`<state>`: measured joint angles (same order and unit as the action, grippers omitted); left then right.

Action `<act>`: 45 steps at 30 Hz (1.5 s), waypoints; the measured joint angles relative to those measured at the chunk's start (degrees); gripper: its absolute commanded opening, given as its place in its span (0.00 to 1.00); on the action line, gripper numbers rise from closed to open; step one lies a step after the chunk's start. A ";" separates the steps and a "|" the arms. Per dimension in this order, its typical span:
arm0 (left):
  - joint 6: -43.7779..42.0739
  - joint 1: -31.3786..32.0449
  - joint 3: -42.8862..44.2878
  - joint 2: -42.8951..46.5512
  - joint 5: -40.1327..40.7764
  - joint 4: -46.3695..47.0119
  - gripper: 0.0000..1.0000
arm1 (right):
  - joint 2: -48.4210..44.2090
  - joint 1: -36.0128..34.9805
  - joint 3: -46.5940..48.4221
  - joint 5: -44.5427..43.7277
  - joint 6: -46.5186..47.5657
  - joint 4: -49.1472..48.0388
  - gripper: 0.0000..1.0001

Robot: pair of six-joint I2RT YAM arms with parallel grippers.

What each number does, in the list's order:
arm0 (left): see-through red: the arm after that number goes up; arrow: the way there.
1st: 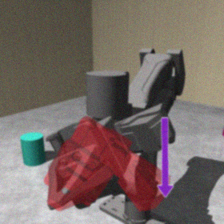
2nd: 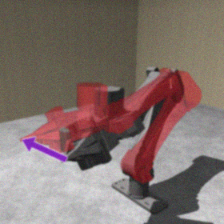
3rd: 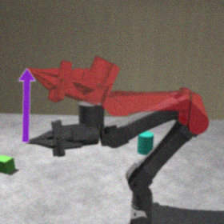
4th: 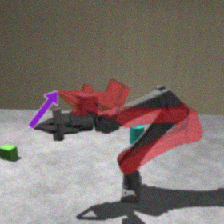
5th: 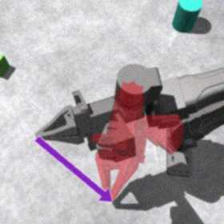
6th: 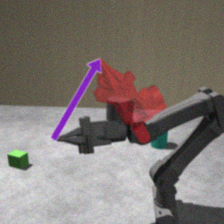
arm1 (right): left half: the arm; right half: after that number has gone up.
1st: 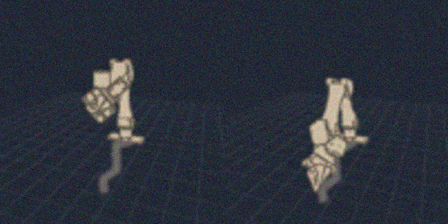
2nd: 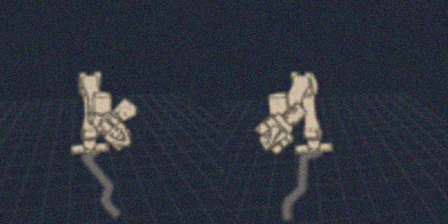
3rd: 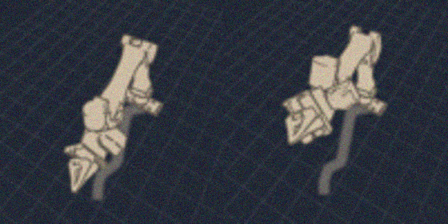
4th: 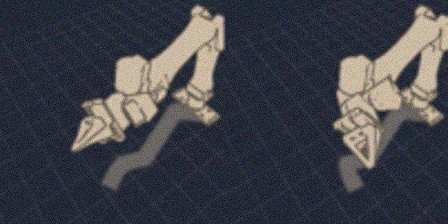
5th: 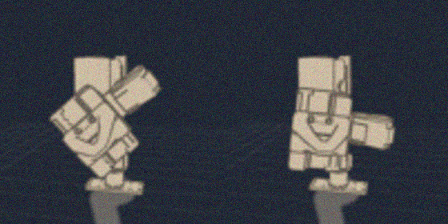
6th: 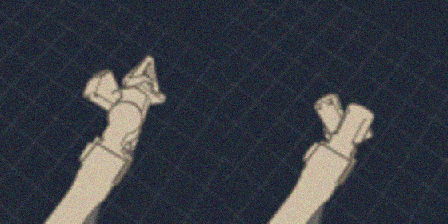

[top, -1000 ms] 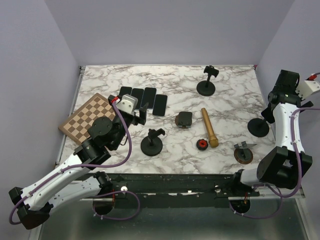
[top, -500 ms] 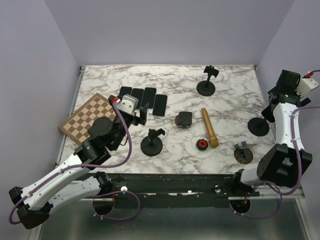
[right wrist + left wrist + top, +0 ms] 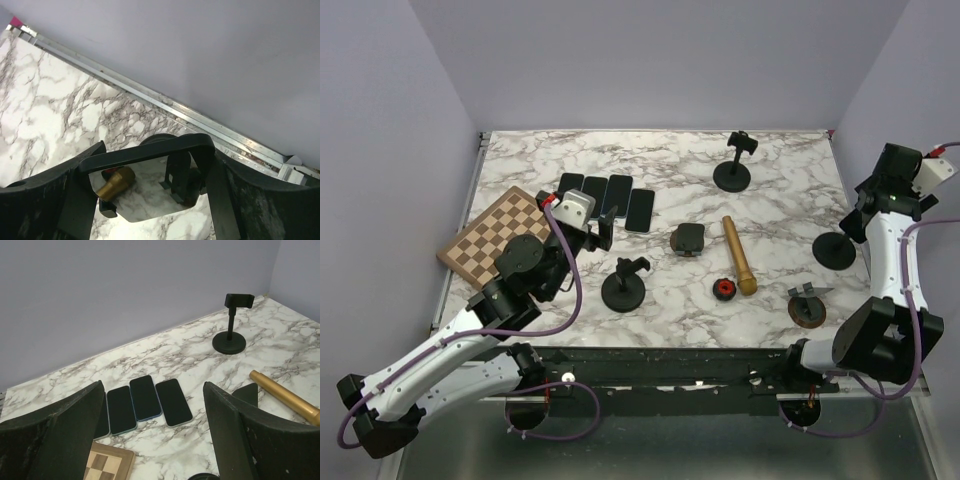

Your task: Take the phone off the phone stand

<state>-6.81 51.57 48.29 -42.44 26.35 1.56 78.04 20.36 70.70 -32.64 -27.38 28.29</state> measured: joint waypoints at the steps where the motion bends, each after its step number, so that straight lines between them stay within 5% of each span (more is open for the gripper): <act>1: 0.00 0.04 0.00 0.13 0.00 0.00 0.88 | -0.57 0.00 -0.26 0.50 0.11 0.07 0.14; 4: 0.00 0.15 0.00 0.44 0.00 0.00 0.88 | -2.01 0.00 -0.70 2.12 0.44 0.68 0.01; 18: 0.00 0.31 0.00 0.61 0.00 -0.20 0.88 | -5.03 0.00 4.48 9.01 1.40 5.70 0.01; 27: 0.00 0.31 0.00 1.64 -0.02 -0.44 0.88 | -5.75 -2.21 6.64 21.59 2.21 8.13 0.01; 45: 0.02 0.31 0.02 2.03 -0.04 -0.83 0.89 | -5.27 -37.42 20.13 29.49 4.42 26.62 0.01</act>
<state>-6.79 51.88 48.31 -40.40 26.30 0.73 72.77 -17.06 90.83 -3.16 -22.96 54.92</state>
